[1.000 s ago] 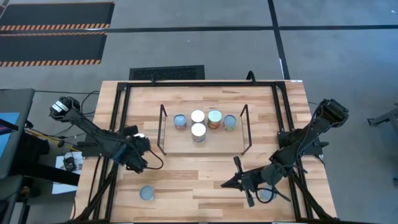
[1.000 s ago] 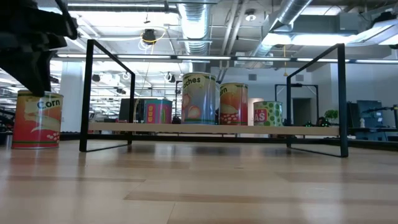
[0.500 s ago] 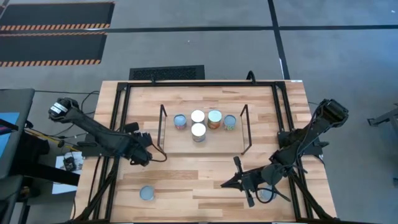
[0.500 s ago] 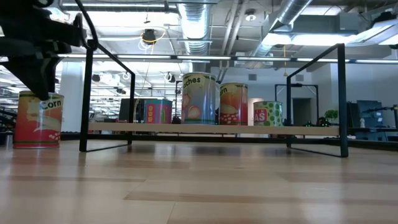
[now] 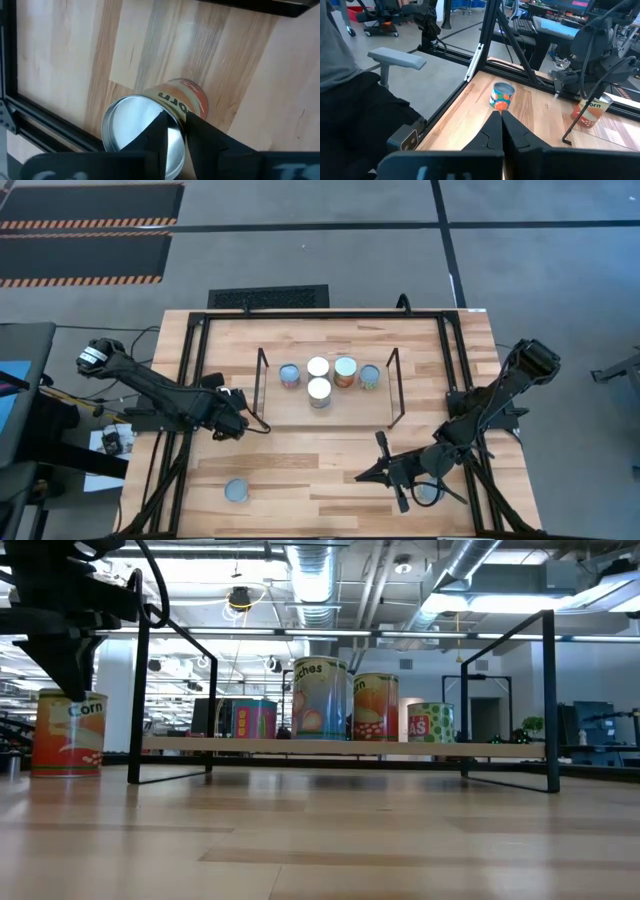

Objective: Pick and place cans onto a shelf
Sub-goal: Put the canned corn on the shelf

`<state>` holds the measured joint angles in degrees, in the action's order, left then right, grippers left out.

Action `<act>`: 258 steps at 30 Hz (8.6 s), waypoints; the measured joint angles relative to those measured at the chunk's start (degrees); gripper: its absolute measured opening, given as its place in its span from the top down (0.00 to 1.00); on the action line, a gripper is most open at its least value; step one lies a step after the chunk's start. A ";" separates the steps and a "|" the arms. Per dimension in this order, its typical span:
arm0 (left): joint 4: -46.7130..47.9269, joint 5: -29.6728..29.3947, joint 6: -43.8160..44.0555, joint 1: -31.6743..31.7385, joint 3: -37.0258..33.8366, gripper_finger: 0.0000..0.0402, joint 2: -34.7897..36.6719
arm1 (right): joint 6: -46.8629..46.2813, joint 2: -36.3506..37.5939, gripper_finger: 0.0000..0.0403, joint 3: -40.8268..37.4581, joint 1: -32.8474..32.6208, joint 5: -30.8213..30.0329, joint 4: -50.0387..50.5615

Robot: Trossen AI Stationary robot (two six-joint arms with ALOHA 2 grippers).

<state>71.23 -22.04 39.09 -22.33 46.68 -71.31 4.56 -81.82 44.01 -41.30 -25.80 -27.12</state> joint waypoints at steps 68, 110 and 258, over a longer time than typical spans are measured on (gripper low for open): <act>-22.97 7.83 -46.12 0.51 44.72 1.00 -38.73 | -0.04 0.11 0.99 0.07 -4.85 -5.81 0.01; -41.04 11.28 -44.54 -3.21 28.76 0.99 -15.87 | -3.51 0.11 0.99 0.07 -6.36 -12.75 4.55; -71.97 -11.83 -31.19 -16.33 -34.95 1.00 47.08 | -15.21 -27.41 0.80 53.13 30.53 3.25 92.70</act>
<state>-0.74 -33.87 7.90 -38.65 11.73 -24.23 -10.66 -109.23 97.14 -10.76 -22.55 65.58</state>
